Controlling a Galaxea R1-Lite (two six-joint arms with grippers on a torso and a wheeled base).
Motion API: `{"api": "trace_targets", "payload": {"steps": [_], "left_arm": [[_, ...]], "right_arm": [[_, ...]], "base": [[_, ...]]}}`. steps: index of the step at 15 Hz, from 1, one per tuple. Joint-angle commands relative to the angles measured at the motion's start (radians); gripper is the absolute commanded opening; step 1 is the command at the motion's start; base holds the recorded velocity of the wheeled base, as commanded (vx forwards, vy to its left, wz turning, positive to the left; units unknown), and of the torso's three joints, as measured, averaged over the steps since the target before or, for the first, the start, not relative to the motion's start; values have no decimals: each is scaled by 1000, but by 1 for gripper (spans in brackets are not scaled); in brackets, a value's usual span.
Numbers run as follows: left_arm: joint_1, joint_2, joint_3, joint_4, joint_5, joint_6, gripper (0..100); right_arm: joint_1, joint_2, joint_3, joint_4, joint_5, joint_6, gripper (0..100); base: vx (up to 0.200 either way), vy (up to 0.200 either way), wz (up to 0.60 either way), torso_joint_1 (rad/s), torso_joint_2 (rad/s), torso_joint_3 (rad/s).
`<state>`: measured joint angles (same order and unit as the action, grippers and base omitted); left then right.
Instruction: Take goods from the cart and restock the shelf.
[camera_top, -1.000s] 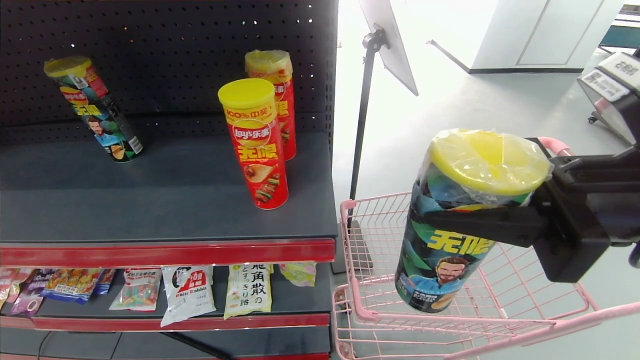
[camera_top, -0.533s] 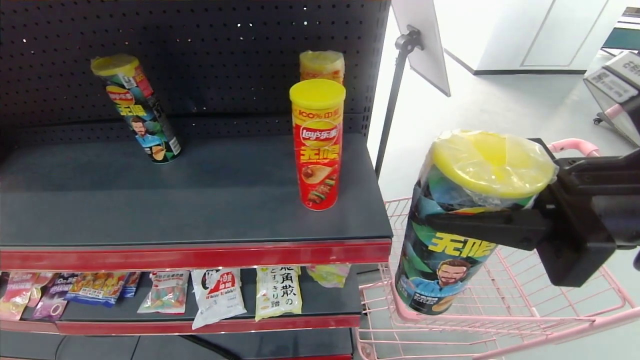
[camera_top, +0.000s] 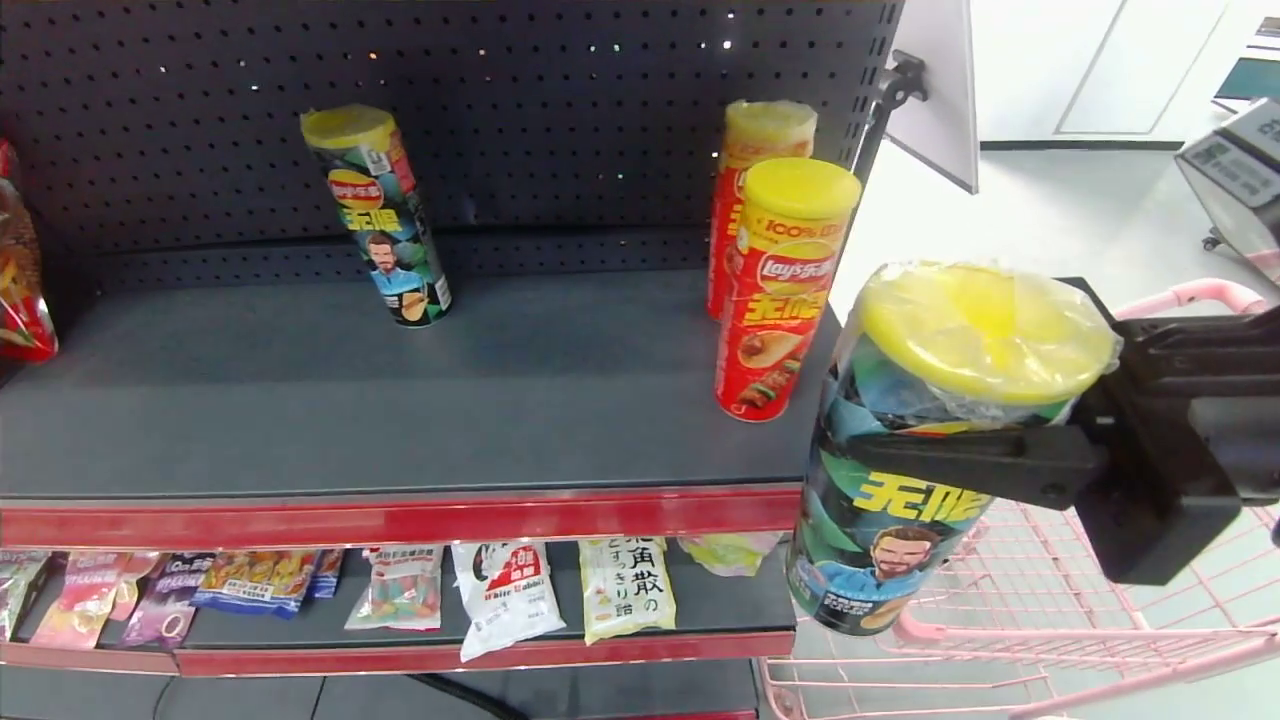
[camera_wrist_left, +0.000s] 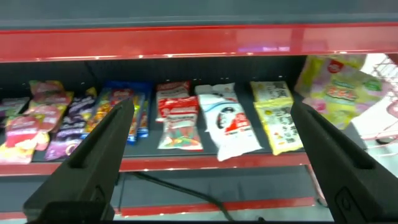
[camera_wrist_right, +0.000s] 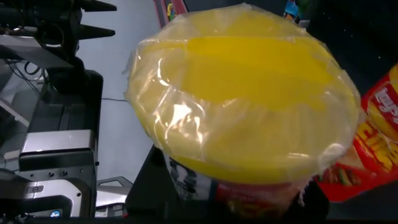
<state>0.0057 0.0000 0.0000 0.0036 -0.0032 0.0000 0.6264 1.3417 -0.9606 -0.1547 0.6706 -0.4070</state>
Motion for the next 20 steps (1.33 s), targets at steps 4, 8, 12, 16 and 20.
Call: {"api": "trace_targets", "payload": {"steps": [4, 8, 12, 16, 20], "left_arm": [[0, 0, 0, -1, 0, 0, 100], [0, 0, 0, -1, 0, 0, 100], [0, 0, 0, -1, 0, 0, 100], [0, 0, 0, -1, 0, 0, 100], [0, 0, 0, -1, 0, 0, 100]], "right_arm": [[7, 1, 2, 0, 0, -1, 0], [7, -16, 30, 0, 0, -1, 0], [7, -18, 33, -3, 0, -1, 0], [7, -19, 43, -5, 1, -1, 0], [7, -19, 45, -5, 1, -1, 0]], "base": [[0, 200, 0, 0, 1, -2], [0, 200, 0, 1, 0, 5], [0, 200, 0, 0, 4, 0], [0, 50, 0, 1, -1, 1], [0, 0, 0, 0, 0, 0]]}}
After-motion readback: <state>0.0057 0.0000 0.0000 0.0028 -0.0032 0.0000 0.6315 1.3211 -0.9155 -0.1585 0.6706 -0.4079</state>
